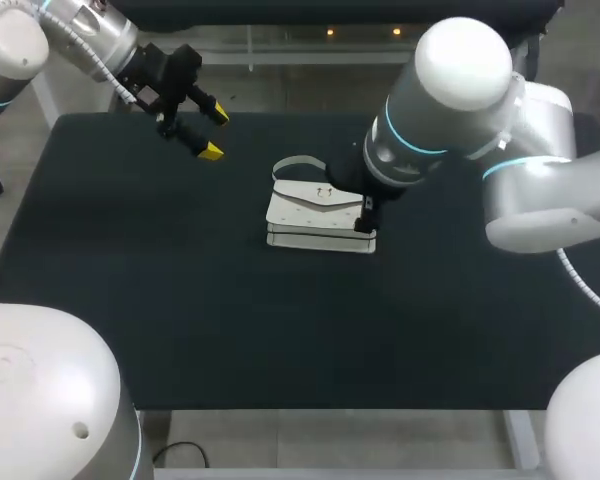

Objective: Pick up the bag, open it, inspect its contents, close it, and place it on the opposite side

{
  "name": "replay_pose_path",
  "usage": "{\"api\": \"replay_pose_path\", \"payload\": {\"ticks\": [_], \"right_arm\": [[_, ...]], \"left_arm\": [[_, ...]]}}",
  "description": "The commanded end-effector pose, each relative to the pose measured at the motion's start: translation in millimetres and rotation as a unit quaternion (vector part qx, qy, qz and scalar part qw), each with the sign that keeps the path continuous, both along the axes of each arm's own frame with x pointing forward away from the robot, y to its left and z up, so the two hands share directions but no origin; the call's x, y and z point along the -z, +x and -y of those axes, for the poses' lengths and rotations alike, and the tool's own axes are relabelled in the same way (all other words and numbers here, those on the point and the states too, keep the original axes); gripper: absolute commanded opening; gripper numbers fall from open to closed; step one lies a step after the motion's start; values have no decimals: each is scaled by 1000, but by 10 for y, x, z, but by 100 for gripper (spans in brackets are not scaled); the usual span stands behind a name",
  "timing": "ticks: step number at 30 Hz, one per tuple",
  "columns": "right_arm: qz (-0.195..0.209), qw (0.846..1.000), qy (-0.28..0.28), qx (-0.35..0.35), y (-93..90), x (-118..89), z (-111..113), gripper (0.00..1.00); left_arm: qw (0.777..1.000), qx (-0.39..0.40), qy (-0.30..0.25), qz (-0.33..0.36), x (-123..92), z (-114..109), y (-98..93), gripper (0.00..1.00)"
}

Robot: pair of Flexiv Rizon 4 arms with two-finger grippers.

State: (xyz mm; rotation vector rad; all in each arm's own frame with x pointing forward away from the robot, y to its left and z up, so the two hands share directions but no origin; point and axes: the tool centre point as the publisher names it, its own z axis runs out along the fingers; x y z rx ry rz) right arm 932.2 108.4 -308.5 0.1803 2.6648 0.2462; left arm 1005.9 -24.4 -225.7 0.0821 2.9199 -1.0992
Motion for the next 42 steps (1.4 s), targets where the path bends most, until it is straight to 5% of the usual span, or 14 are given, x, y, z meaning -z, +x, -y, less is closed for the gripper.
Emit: {"api": "replay_pose_path", "payload": {"ticks": [1, 14, 23, 35, 40, 42], "right_arm": [[65, 998, 11, -6, -64, 109, 57, 100], [87, 996, -27, -13, -61, 238, 34, 100], [93, 995, -33, -21, -20, 305, 9, 100], [99, 994, -38, -34, 25, 406, -48, 100], [99, 994, -42, -33, 54, 460, -68, 78], [100, 994, -40, -32, 60, 482, -66, 58]], "left_arm": [[1000, 2, -5, -1, 8, 33, 18, 100], [1000, -9, -8, -14, -4, 54, 35, 100], [989, 68, 3, 129, 141, 295, 36, 100], [989, 68, 1, 130, 159, 308, 37, 100], [988, 80, -16, 133, 201, 355, 63, 100], [986, 86, -22, 138, 206, 370, 56, 100]]}}
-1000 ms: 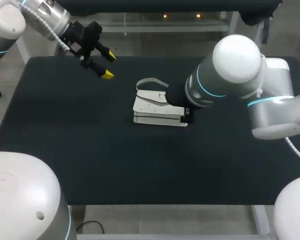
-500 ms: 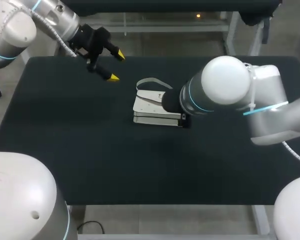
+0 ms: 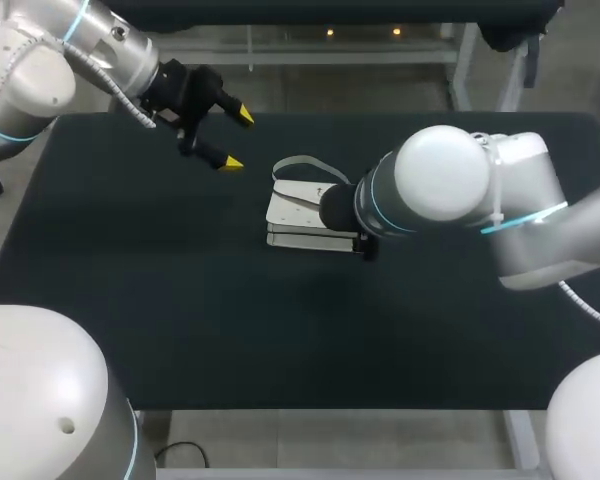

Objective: Pick up the bag, open it, inspect its contents, close it, and place it on the opposite side

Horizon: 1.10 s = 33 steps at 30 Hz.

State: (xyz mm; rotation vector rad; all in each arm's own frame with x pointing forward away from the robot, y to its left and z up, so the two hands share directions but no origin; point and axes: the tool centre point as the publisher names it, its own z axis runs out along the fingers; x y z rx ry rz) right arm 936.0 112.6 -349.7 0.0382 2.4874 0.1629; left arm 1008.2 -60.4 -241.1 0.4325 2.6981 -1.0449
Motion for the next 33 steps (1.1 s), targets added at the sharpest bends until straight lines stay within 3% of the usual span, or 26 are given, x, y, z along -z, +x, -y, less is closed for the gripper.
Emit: {"api": "replay_pose_path", "payload": {"ticks": [1, 4, 18, 23, 33], "right_arm": [[5, 1000, 3, 2, 27, 84, -22, 45], [3, 1000, 5, 4, 51, 123, -13, 36], [-1, 1000, 4, 8, 71, 231, -6, 25], [-1, 1000, 4, 10, 68, 240, -1, 0], [4, 1000, 10, 10, 23, 263, -24, 0]], "left_arm": [[1000, 12, -10, 8, 55, 20, 28, 100], [1000, 20, -10, 15, 68, 45, 23, 100], [999, 44, 1, 29, 131, 159, -21, 100], [998, 55, 2, 34, 152, 191, -54, 100], [996, 78, -1, 39, 184, 237, -111, 100]]}}
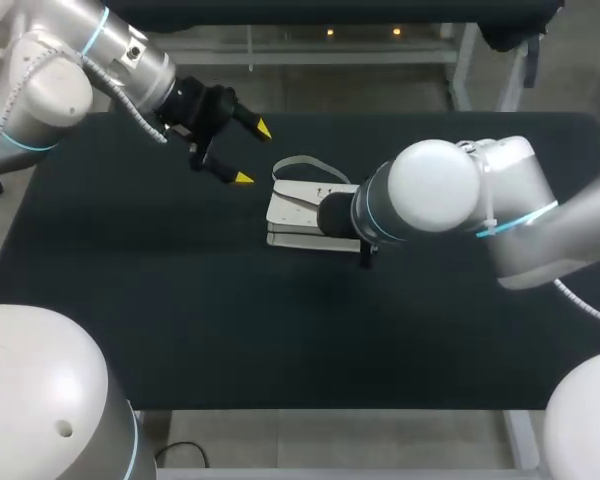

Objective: Pick up the bag, open it, inspect its contents, close it, and place it on the opposite side

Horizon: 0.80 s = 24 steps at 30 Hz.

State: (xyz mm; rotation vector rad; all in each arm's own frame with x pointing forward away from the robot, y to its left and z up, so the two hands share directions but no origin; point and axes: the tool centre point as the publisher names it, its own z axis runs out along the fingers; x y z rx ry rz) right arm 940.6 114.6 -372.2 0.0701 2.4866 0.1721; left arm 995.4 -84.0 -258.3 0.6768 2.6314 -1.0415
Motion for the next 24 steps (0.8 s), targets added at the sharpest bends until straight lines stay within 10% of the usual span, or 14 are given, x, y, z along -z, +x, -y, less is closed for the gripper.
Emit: {"api": "replay_pose_path", "payload": {"ticks": [1, 24], "right_arm": [[5, 1000, 2, 0, -23, 38, -4, 0], [5, 1000, 2, 0, -23, 38, -4, 0]], "left_arm": [[1000, 1, -1, 0, 11, 1, 16, 100], [992, 79, -41, 95, 463, 463, -11, 89]]}}
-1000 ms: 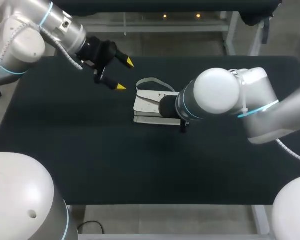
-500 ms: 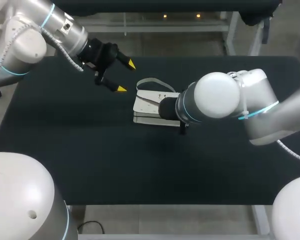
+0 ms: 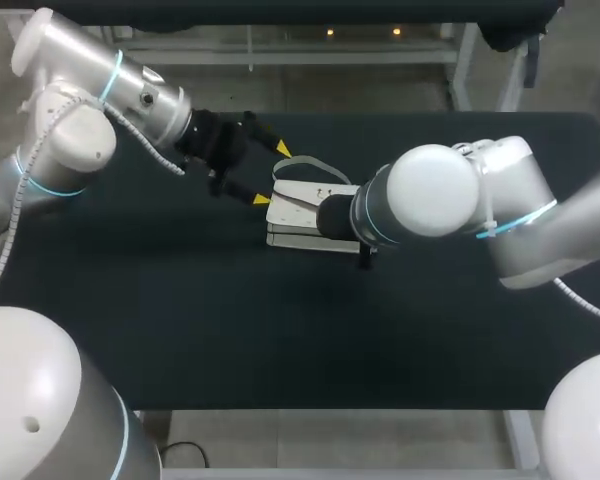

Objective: Pick up the bag, open it, inspect its contents, close it, and place it on the opposite side

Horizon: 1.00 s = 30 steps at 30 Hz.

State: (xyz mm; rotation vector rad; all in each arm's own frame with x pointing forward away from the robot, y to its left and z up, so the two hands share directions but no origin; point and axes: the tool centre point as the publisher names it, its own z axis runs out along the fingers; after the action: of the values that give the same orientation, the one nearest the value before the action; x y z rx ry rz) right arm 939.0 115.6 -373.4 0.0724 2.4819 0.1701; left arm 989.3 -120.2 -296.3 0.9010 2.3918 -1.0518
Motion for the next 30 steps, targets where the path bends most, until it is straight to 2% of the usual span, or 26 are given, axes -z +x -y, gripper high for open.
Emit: {"api": "replay_pose_path", "payload": {"ticks": [1, 6, 10, 26, 30], "right_arm": [[2, 1000, 3, -2, -7, 26, 6, 0], [2, 1000, 3, -2, -7, 26, 6, 0], [2, 1000, 3, -2, -7, 26, 6, 0], [2, 1000, 3, -2, -7, 26, 6, 0], [2, 1000, 3, -2, -7, 26, 6, 0]], "left_arm": [[1000, 15, 5, -4, 92, 126, 47, 89], [999, 34, 37, -9, 134, 223, 18, 89], [998, 42, 48, -11, 179, 264, 7, 80], [996, 56, 67, -6, 383, 405, -58, 63], [996, 53, 73, 1, 453, 428, -45, 53]]}}
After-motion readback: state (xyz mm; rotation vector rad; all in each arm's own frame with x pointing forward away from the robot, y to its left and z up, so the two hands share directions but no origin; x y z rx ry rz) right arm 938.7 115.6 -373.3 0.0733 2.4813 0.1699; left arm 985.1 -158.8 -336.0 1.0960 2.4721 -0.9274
